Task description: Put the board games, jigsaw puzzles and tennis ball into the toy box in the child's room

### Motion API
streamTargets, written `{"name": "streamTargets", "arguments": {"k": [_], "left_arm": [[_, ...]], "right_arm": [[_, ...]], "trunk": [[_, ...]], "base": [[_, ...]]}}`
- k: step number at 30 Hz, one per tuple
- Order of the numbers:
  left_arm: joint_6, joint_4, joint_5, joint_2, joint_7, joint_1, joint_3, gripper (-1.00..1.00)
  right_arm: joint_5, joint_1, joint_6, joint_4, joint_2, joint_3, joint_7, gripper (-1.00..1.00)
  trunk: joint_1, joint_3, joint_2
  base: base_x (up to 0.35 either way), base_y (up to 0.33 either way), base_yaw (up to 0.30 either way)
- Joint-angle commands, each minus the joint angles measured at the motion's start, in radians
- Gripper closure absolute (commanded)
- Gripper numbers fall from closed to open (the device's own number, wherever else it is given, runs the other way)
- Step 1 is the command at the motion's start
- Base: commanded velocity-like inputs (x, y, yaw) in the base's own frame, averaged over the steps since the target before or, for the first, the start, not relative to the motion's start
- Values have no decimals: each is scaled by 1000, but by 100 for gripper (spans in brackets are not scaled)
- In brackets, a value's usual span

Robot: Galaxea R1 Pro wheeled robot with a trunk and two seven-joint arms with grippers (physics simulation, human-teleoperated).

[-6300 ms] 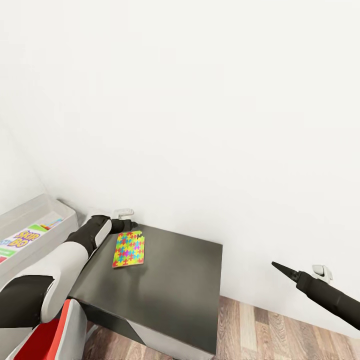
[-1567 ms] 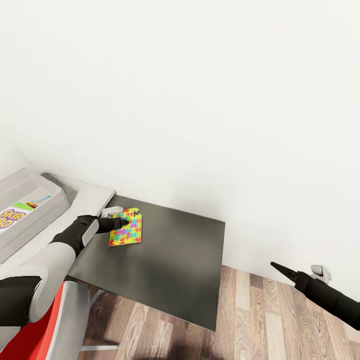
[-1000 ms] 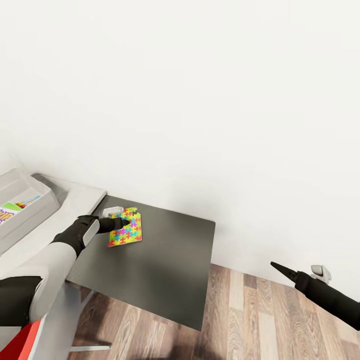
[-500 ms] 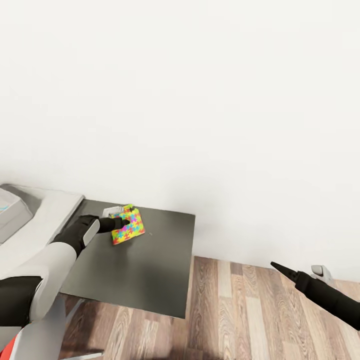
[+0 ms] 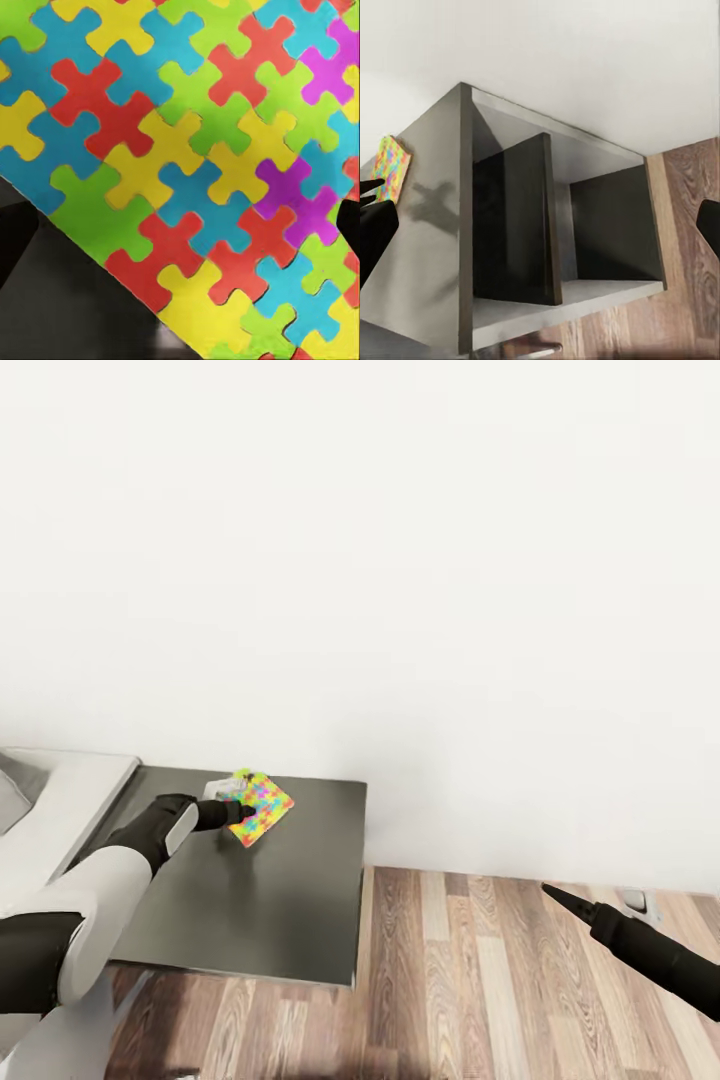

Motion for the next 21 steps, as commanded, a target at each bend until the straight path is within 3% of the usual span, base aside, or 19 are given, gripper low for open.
{"name": "streamTargets", "arguments": {"k": [1,9,21], "left_arm": [[8,-30,44,-4,-3,0,-3,-100],[8,-30,44,-1,-3,0,-3,-100],[8,-33,44,-3,-3,0,-2,-100]], "right_arm": [[2,-1,6,-1,0,-2,4,-100],[2,-1,5,-1,1,-1,4,-100],[2,-1,5,-1,2,-1,4,-100]], "trunk": [[0,-1,-2],[0,-1,-2],[0,-1,-2]], "base": [[-263,14,-6],[-127,62,-1],[61,112,0]]}}
